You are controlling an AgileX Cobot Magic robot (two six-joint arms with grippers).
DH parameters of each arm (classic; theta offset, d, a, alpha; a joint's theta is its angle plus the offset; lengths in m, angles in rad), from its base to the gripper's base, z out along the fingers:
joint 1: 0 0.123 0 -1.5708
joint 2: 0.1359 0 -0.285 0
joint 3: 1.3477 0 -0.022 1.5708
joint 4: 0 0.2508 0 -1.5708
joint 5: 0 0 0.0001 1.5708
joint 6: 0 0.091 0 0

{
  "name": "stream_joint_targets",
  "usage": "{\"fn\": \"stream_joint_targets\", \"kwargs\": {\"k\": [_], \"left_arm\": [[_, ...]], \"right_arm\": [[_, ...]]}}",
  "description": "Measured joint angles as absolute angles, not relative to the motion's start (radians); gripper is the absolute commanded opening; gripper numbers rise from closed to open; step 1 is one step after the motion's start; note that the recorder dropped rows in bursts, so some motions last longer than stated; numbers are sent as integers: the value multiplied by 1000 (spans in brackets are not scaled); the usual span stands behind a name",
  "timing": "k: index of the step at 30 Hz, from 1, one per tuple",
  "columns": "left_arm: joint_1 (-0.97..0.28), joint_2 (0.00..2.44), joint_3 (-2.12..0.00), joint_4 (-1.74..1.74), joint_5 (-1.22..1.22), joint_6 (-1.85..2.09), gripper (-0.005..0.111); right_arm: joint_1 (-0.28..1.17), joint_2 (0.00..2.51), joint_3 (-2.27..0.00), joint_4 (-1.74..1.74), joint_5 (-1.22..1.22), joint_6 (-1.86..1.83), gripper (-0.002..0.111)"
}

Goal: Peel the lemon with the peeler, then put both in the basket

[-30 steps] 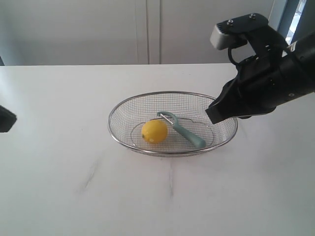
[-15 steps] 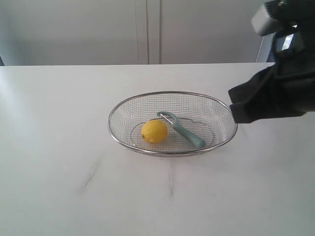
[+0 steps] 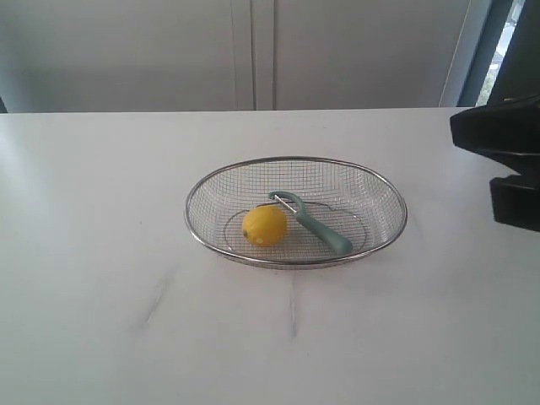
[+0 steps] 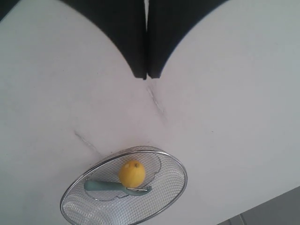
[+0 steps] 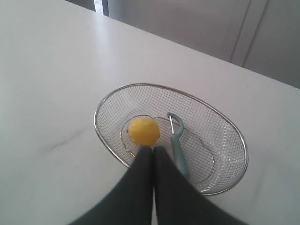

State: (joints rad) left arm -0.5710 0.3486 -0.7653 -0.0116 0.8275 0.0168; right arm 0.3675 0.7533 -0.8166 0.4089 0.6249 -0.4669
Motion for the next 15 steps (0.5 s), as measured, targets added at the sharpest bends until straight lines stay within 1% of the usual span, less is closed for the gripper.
{"fn": "stream_joint_targets", "kwargs": {"k": [7,10,14,15], "left_arm": [[-571,349,-765,-12,827,17,0],[-571,349,-765,-12,827,17,0],[-571,349,-765,-12,827,17,0],[-571,349,-765,-12,827,17,0]], "right_arm": [[370,706,-815,409,625,-469,0],[354,629,-815,409,627,-469,0],[243,488,-815,411,627,-469,0],[161,416,-815,411,627,-469,0]]}}
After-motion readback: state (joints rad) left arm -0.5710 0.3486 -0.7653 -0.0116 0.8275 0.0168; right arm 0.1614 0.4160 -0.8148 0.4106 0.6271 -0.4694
